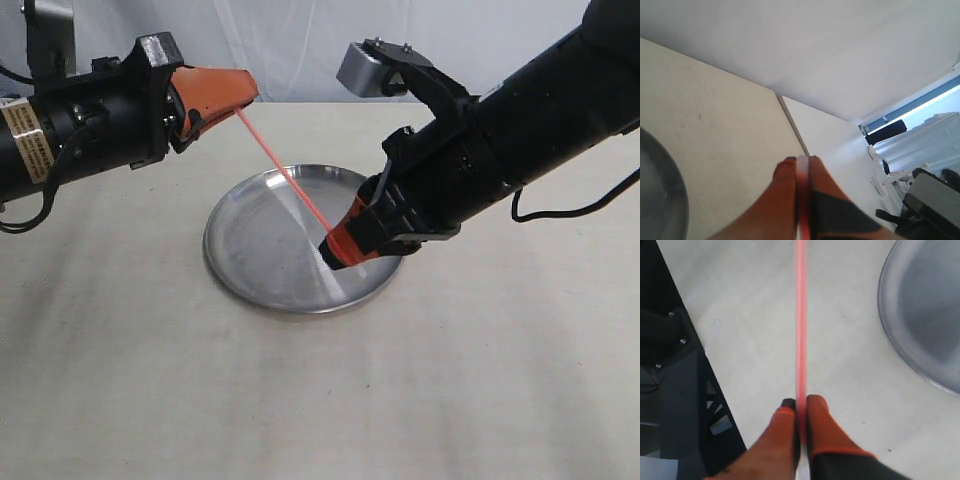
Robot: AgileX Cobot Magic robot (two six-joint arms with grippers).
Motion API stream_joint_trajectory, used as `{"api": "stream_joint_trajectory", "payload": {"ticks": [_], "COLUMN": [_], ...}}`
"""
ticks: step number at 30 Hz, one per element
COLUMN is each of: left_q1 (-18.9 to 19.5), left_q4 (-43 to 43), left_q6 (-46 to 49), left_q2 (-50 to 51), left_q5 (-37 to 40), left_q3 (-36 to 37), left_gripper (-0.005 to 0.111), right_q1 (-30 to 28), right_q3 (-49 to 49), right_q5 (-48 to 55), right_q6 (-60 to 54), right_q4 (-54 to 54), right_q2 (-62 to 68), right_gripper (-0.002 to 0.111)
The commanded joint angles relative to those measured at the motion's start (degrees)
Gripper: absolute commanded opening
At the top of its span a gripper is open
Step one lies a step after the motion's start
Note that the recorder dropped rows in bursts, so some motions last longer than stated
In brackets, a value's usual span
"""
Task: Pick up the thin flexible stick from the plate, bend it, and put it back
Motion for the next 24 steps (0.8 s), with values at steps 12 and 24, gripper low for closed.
{"api": "stream_joint_trajectory", "payload": {"ticks": [12, 24], "left_q1": [-0.28, -0.28], "left_q4": [2.83, -0.23], "left_q6": [1.17, 2.57], "left_q2": [0.08, 0.08], "left_q5": [1.18, -2.44], "left_q3": [-0.14, -0.14], "left_gripper": [0.0, 0.0], "right_q1": [-0.13, -0.13], "right_q3": [0.03, 0.03], "right_q5": [-2.57, -5.71], "right_q6": [-0.45, -1.0], "right_q4": [3.27, 7.76], "right_q2": [-0.53, 1.53], "right_gripper": [0.052, 0.053]}}
